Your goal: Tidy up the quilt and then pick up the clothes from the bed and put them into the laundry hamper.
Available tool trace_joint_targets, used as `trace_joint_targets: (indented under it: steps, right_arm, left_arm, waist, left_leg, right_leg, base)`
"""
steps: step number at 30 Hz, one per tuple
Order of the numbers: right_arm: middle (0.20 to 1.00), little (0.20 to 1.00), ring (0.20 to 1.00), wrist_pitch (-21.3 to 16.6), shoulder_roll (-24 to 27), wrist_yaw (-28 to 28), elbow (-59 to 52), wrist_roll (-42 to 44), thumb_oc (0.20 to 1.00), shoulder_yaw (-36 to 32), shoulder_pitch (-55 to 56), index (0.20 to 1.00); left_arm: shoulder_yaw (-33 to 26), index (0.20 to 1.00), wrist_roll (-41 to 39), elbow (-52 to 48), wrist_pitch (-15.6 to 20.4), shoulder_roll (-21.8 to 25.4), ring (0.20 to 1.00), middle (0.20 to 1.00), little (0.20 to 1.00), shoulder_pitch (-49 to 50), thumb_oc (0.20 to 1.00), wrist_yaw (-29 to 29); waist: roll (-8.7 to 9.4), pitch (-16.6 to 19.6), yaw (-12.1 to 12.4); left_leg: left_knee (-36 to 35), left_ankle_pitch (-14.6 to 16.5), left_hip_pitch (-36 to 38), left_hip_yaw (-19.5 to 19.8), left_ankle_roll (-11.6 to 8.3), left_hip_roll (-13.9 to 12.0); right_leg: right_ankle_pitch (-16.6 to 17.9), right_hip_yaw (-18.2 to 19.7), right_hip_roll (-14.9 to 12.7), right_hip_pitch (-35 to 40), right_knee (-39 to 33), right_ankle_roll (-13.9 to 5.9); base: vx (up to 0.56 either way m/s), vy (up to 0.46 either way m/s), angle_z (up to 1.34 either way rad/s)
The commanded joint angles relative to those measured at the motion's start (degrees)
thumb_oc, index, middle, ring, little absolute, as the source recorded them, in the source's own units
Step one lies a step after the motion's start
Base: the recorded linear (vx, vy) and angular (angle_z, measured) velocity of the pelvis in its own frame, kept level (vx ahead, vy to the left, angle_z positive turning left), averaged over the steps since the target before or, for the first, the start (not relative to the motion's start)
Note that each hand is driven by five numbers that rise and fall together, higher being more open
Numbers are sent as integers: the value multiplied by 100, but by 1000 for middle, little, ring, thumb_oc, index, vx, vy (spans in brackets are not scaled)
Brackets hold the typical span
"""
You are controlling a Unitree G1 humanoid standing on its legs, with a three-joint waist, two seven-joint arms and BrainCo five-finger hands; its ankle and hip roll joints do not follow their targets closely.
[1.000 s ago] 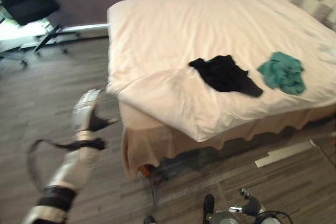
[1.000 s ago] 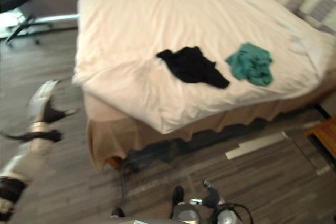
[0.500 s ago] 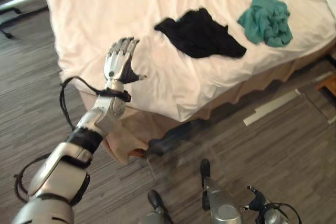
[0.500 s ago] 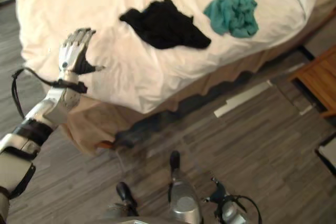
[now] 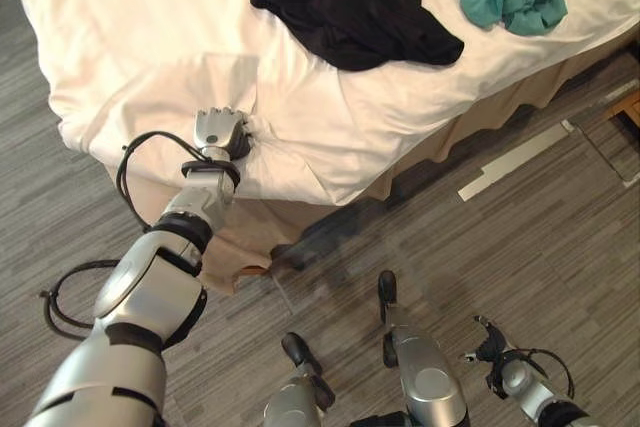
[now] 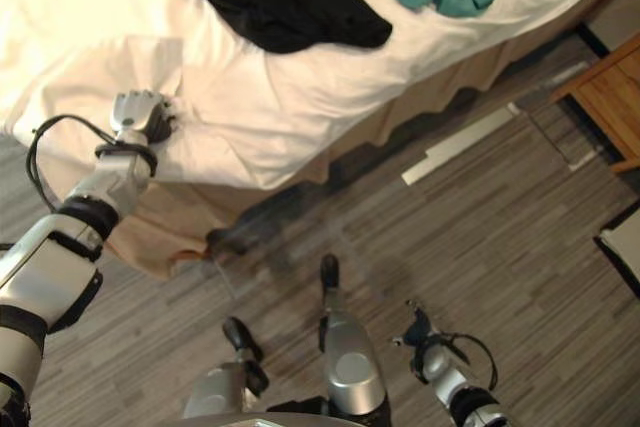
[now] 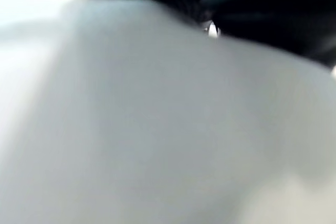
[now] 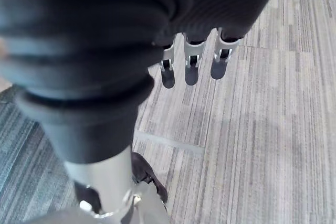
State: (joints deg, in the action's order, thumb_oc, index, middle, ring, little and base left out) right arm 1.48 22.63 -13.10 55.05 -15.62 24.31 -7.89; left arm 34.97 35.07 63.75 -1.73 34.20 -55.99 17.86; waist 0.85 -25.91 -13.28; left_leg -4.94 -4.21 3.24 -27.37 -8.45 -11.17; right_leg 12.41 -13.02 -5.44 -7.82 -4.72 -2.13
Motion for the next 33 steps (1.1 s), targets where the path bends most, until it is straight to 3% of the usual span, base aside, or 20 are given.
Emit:
trace_joint_targets:
  steps: [1,2,3,4,5,10,12,15,16,19,20,21,22,23,26,29,30,33]
  right_arm:
    - [1000,1000,1000,16,-19,11,392,135,1000,-24,212,1000]
    - [1000,1000,1000,16,-16,11,391,136,1000,-17,213,1000]
    - [1000,1000,1000,33,-36,28,445,98,1000,-133,204,1000]
    - [1000,1000,1000,34,-33,28,444,99,1000,-126,206,1000]
    - [1000,1000,1000,34,-29,50,406,7,1000,-141,144,1000]
    - [1000,1000,1000,2,171,167,-142,-195,1000,-251,-290,1000]
    - [1000,1000,1000,-75,366,234,-756,-395,1000,-182,-467,1000]
    - [1000,1000,1000,-144,419,230,-601,-400,1000,-161,-805,1000]
    - [200,200,200,-302,686,247,-1034,-420,200,-276,-1013,200]
    - [200,200,200,-369,870,220,-1687,-413,200,-221,-1447,200]
    - [200,200,200,-420,866,98,-1995,-424,200,-63,-2020,200]
    - [200,200,200,-420,866,98,-1995,-424,200,-62,-2020,200]
    - [200,200,200,-437,755,-61,-2146,-338,200,145,-2822,200]
    - [200,200,200,-439,753,-62,-2141,-337,200,148,-2831,200]
    - [200,200,200,-338,828,-406,-2034,-133,200,460,-4934,200]
    - [200,200,200,-277,862,-570,-1832,68,200,552,-5732,200]
    - [200,200,200,-219,678,-698,-1630,283,200,655,-6493,200]
    - [200,200,200,-215,595,-774,-1460,388,200,809,-6993,200]
  left_arm:
    - [-633,200,-373,209,-156,730,200,200,200,1178,200,4]
    - [-643,200,-371,201,-158,733,200,200,200,1191,200,3]
    - [-1046,598,-582,19,-91,763,598,598,598,2035,598,21]
    - [-1055,903,-580,12,-93,764,903,903,903,2048,903,19]
    - [-1248,1000,-630,-65,-57,734,1000,1000,1000,2527,1000,16]
    - [-2108,1000,-1076,-336,30,423,1000,1000,1000,4144,1000,-16]
    - [-2441,1000,-1257,19,34,49,1000,1000,1000,4872,1000,-14]
    - [-2505,1000,-1298,249,48,-212,1000,1000,1000,5148,1000,-74]
    - [-2667,1000,-1484,318,98,-590,1000,1000,1000,5645,1000,-150]
    - [-2682,1000,-1576,281,129,-733,1000,1000,1000,5801,1000,-165]
    - [-2574,1000,-1628,184,179,-886,1000,1000,1000,5844,1000,-141]
    - [-2575,1000,-1628,184,179,-886,1000,1000,1000,5844,1000,-141]
    - [-2418,1000,-1689,2,200,-932,1000,1000,1000,5769,1000,-77]
    - [-2422,1000,-1689,3,200,-932,1000,1000,1000,5764,1000,-78]
    - [-2106,1000,-1893,-710,334,-789,1000,1000,1000,5301,1000,130]
    - [-1937,1000,-1971,-1182,407,-685,1000,1000,1000,5083,1000,221]
    - [-1760,1000,-2040,-1624,477,-593,1000,1000,1000,4884,1000,308]
    - [-1688,1000,-2095,-2031,538,-549,1000,1000,1000,4800,1000,343]
  waist:
    - [95,451,350]
    - [94,454,342]
    - [32,615,443]
    - [31,618,436]
    - [-5,700,505]
    - [-42,1049,756]
    - [0,1169,906]
    - [12,1243,1053]
    - [61,1316,1221]
    - [98,1301,1339]
    - [139,1230,1496]
    - [139,1234,1495]
    - [170,1037,1712]
    - [173,1052,1707]
    - [181,388,2162]
    - [162,115,2325]
    - [112,-200,2483]
    - [89,-387,2592]
  left_leg:
    - [792,771,-440,29,38,-159]
    - [788,769,-437,30,38,-158]
    - [681,767,-312,68,54,-119]
    - [677,765,-309,70,54,-118]
    - [616,768,-230,96,64,-98]
    - [284,725,82,198,109,22]
    - [144,721,252,246,129,74]
    - [80,715,295,273,148,97]
    - [44,715,306,381,163,117]
    - [41,703,277,437,171,115]
    - [54,686,201,503,176,108]
    - [54,686,197,503,176,108]
    - [99,646,24,593,149,72]
    - [102,638,-4,596,152,73]
    - [399,499,-662,790,46,-105]
    - [565,410,-1050,876,-6,-181]
    - [718,349,-1388,928,-72,-260]
    - [803,293,-1705,986,-113,-302]
  right_leg:
    - [-1301,-241,-800,201,587,-899]
    - [-1300,-243,-800,204,586,-899]
    - [-1331,-252,-791,348,540,-894]
    - [-1330,-254,-791,352,538,-895]
    - [-1349,-272,-790,432,515,-891]
    - [-1376,-350,-753,774,360,-873]
    - [-1400,-411,-741,949,301,-870]
    - [-1404,-473,-750,1038,263,-856]
    - [-1449,-553,-747,1114,264,-847]
    - [-1462,-600,-753,1119,266,-835]
    - [-1468,-659,-759,1091,279,-823]
    - [-1467,-659,-760,1087,279,-822]
    - [-1482,-718,-773,994,326,-808]
    - [-1472,-719,-773,971,321,-805]
    - [-1469,-884,-795,531,486,-739]
    - [-1454,-1015,-824,325,556,-708]
    - [-1453,-1166,-867,147,644,-705]
    - [-1462,-1330,-898,-45,737,-715]
  base:
    - [51,31,-1]
    - [113,73,-5]
    - [63,43,-2]
    - [98,74,4]
    - [72,51,14]
    - [97,62,12]
    - [96,75,22]
    - [71,44,29]
    - [59,30,36]
    - [16,31,32]
    - [-31,13,21]
    - [-125,-5,9]
    - [-100,-7,8]
    - [-185,-23,13]
    - [-268,-52,30]
    - [-175,-51,38]
    - [-100,-21,22]
    - [-108,-47,21]
